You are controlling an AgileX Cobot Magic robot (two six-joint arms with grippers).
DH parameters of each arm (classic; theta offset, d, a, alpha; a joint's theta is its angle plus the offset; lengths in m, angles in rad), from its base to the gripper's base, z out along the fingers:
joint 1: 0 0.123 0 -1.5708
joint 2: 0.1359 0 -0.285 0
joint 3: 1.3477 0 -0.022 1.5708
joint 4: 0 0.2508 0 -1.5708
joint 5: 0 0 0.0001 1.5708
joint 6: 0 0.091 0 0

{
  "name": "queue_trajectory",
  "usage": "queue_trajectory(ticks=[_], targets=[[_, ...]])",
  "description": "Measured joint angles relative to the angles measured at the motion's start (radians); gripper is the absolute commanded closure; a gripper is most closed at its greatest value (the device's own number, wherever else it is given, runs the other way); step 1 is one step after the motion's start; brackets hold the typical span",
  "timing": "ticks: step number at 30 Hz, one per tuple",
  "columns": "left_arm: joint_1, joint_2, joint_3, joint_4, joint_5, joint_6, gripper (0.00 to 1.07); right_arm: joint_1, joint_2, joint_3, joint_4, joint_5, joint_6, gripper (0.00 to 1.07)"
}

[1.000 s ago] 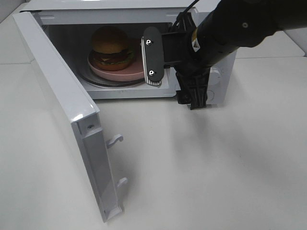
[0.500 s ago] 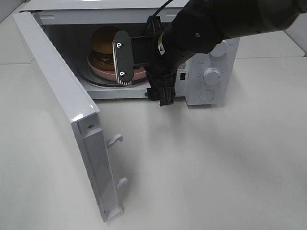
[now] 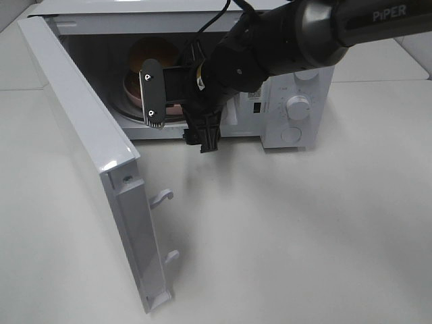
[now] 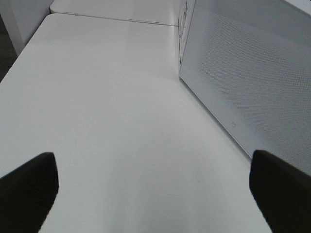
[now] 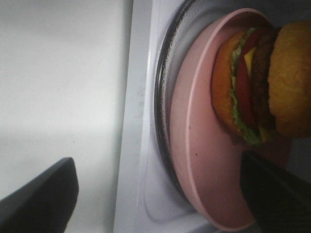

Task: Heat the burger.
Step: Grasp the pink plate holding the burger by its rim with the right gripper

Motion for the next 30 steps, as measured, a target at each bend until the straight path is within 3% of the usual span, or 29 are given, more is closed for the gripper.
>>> queue_trajectory(ticks=[24,29,30], targets=[[0.000,0.000,0.000,0.000,0.000,0.000,0.06,-0.056,0.207,-0.215,0.013,-0.029,0.018,0.26],[0.000,0.000,0.000,0.000,0.000,0.000,0.06,-0.057,0.214,-0.228,0.026,-0.026,0.018,0.32],[0.000,0.000,0.000,0.000,0.000,0.000,0.06,-0.057,0.214,-0.228,0.035,-0.024,0.018,0.39]])
